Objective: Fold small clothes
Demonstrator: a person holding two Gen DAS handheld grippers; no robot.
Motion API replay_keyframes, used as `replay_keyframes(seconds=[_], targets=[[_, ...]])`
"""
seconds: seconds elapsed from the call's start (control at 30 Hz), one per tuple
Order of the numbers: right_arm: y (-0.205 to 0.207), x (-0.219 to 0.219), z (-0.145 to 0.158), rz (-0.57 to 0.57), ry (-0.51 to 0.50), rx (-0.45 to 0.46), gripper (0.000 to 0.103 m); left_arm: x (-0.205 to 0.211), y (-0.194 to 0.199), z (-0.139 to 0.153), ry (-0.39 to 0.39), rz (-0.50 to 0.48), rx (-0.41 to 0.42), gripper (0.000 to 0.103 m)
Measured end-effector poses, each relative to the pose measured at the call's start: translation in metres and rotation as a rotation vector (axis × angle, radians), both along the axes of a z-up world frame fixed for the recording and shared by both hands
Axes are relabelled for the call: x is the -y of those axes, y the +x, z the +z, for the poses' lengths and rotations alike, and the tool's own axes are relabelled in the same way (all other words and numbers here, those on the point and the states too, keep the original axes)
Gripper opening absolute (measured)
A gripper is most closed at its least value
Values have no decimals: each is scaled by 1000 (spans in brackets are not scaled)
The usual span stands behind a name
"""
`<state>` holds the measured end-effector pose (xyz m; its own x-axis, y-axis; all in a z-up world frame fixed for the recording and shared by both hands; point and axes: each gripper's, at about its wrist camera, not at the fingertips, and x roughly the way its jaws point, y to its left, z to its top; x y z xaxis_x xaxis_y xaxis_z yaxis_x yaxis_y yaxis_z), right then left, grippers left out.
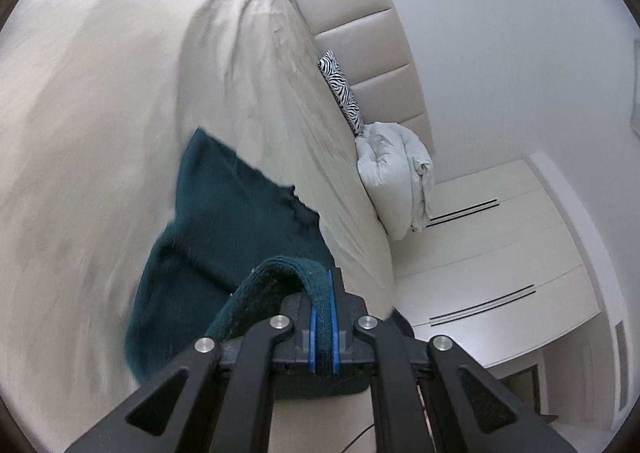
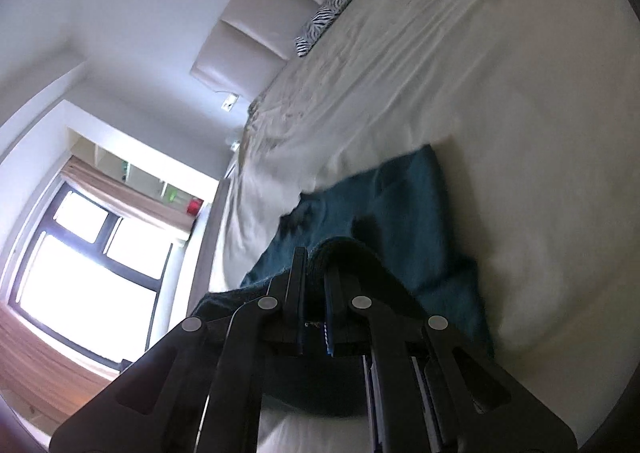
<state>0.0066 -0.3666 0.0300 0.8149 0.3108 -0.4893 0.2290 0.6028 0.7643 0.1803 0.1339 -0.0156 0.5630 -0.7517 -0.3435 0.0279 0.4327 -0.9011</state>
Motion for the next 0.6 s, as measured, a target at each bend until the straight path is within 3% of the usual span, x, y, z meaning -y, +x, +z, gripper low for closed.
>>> replay_keyframes(seconds=[0.33, 0.5, 0.57, 0.6], targets=[[102, 41, -54, -99, -10, -97, 6, 20, 101, -31, 72, 25, -60, 6], [143, 44, -84, -97, -42, -170, 6, 18, 134, -67, 107, 70, -125, 7], [151, 44, -97, -107, -37, -192, 7, 19, 142, -82, 140, 51, -156, 11], [158, 45, -106, -109, -36, -221, 7, 20, 143, -85, 146, 40, -157, 25]])
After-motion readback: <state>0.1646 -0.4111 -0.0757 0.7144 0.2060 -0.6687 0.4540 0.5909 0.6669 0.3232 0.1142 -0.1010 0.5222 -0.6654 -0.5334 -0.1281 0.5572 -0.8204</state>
